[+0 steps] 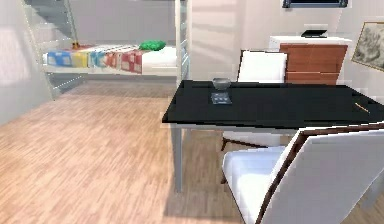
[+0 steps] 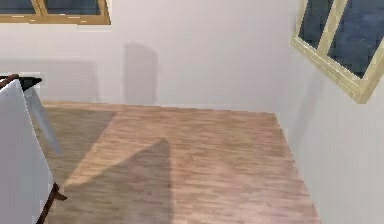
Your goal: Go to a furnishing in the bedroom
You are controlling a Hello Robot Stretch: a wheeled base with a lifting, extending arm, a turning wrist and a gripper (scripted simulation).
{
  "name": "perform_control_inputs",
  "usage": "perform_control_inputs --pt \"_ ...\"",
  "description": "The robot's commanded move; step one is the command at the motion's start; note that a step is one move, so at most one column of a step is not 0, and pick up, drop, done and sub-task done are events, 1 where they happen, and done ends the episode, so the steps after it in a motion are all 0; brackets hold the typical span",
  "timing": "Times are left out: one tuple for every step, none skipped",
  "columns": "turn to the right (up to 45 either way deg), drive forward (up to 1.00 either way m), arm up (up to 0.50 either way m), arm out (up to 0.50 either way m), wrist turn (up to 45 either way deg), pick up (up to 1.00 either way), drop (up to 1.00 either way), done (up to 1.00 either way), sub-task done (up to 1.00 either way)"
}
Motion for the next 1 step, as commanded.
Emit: perform_control_inputs --pt "27.0 0.00 0.00 0.00 0.0 0.00 0.00 0.00 0.00"
